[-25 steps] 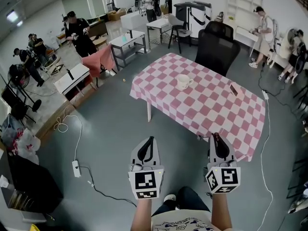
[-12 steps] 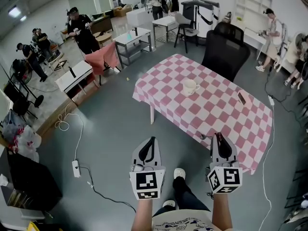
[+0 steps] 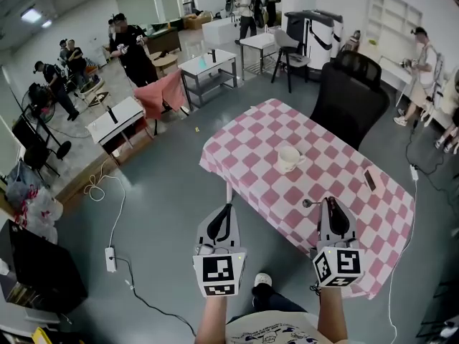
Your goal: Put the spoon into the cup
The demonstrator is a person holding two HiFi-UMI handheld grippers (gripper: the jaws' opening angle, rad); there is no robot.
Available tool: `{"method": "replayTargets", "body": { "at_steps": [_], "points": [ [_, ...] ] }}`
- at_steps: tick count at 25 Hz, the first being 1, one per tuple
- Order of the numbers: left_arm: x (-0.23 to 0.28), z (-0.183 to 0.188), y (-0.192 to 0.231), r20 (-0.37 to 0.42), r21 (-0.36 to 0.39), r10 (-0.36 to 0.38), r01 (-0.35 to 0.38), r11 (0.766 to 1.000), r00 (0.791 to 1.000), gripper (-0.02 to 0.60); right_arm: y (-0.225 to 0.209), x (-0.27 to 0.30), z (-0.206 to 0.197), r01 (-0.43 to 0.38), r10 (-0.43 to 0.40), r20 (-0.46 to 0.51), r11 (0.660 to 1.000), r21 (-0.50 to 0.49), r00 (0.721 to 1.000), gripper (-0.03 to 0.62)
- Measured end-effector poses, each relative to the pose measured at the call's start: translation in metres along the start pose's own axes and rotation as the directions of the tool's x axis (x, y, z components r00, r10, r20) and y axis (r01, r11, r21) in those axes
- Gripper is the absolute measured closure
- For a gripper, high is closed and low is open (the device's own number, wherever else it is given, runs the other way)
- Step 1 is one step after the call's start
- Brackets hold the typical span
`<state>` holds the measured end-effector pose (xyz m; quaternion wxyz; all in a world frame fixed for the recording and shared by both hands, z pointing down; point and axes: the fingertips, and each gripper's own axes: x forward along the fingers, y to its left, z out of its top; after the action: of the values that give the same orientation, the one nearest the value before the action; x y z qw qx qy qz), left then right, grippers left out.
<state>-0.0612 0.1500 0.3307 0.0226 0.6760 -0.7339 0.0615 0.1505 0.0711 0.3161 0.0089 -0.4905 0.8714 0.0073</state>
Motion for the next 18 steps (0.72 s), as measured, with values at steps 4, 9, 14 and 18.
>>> {"method": "replayTargets", "body": {
  "at_steps": [4,9,14,18],
  "points": [
    [0.053,0.012,-0.001,0.009,0.002,0.019,-0.019,1.0,1.0,0.568,-0.024,0.053,0.005,-0.032,0.032,0.008,0.999,-0.012,0.999,0.542],
    [0.106,0.012,-0.005,-0.001,0.011,0.025,-0.025,1.0,1.0,0.568,-0.047,0.103,0.0,-0.048,0.048,0.008,0.999,-0.004,0.999,0.542],
    [0.164,0.012,-0.001,-0.01,0.013,0.02,-0.02,1.0,1.0,0.568,-0.066,0.158,-0.017,-0.054,0.054,-0.013,0.998,0.011,0.998,0.542],
    [0.19,0.009,0.004,-0.025,0.016,0.015,-0.015,1.0,1.0,0.568,-0.073,0.183,-0.025,-0.05,0.05,-0.026,0.999,0.022,0.998,0.542]
  ]
}}
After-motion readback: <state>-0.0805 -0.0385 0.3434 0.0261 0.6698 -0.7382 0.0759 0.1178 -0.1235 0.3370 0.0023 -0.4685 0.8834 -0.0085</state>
